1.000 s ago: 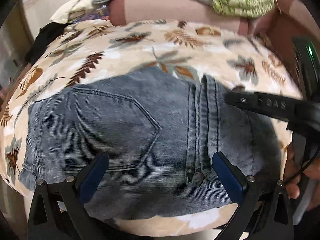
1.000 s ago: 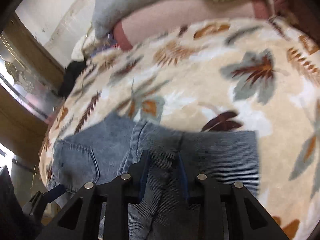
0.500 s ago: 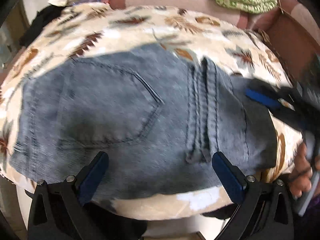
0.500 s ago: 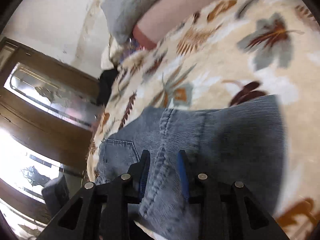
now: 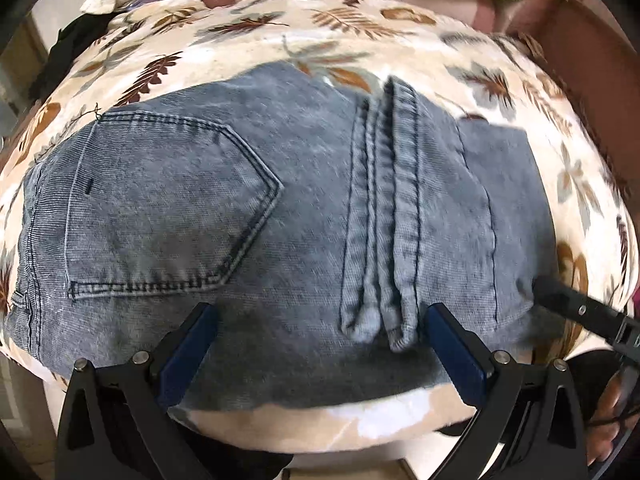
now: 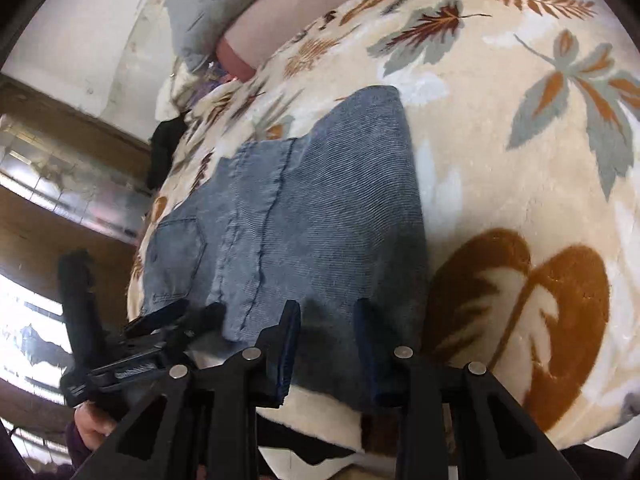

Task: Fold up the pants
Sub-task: 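Lay the folded leg onto the jeans with the right gripper, then open the right gripper and release the folded leg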

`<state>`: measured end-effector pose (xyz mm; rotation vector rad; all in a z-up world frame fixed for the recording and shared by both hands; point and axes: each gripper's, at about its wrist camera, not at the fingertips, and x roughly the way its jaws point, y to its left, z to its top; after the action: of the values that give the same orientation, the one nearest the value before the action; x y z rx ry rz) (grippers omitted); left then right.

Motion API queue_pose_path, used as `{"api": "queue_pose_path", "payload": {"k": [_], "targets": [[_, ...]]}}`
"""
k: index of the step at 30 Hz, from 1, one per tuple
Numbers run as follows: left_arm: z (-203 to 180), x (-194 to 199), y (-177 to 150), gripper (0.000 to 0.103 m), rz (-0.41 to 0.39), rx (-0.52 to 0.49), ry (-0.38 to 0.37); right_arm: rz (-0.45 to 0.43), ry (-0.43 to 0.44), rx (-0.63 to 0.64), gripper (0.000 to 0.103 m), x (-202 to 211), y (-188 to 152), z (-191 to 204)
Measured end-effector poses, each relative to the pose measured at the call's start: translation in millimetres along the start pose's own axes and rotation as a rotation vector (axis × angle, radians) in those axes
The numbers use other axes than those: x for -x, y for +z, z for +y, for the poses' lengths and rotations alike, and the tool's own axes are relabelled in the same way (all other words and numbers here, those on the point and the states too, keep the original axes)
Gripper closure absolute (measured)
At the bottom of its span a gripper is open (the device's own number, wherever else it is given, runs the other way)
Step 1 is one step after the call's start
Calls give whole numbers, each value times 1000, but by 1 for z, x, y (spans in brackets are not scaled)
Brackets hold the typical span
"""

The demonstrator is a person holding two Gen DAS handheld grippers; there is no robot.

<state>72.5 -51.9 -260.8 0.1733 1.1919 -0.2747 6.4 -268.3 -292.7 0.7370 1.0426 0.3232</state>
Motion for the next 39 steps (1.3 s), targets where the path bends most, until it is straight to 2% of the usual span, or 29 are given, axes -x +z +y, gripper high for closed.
{"api": "queue_pose_path", "payload": {"k": [5, 8, 12, 15, 17, 18, 20, 24, 27, 31, 33, 35, 37, 39], "targets": [[-4, 3, -9, 4, 13, -59, 18, 5, 75, -90, 75, 2, 4, -14], [3, 17, -10, 8, 1, -27, -21, -93, 82, -38, 75, 16, 8, -2], [8, 32, -1, 8, -62, -5, 12, -190, 142, 5, 75, 28, 11, 16], [6, 30, 8, 8, -76, -1, 23, -170, 115, 16, 75, 14, 13, 25], [0, 16, 13, 8, -67, -34, 36, -129, 92, 22, 75, 2, 15, 26], [-4, 4, 13, 8, -40, -53, 63, -106, 73, 28, 73, -5, 14, 27], [-1, -1, 12, 8, -36, -27, 55, -35, 1, 26, 72, -18, 10, 18], [12, 16, 14, 8, -58, 1, 39, -67, 58, 4, 73, -10, 12, 16], [46, 42, 11, 8, -122, 61, 75, -92, 63, 21, 73, -5, 12, 20], [123, 79, 0, 8, -192, 212, 164, -114, 78, 67, 73, -1, 13, 30], [154, 90, -6, 8, -211, 267, 227, -117, 78, 87, 65, 0, 12, 33], [194, 97, -17, 8, -213, 319, 294, -117, 68, 88, 61, 1, 11, 34], [223, 98, -29, 8, -195, 375, 323, -113, 71, 81, 61, 0, 11, 33], [249, 96, -43, 8, -174, 435, 301, -112, 73, 81, 61, 0, 11, 31]]}}
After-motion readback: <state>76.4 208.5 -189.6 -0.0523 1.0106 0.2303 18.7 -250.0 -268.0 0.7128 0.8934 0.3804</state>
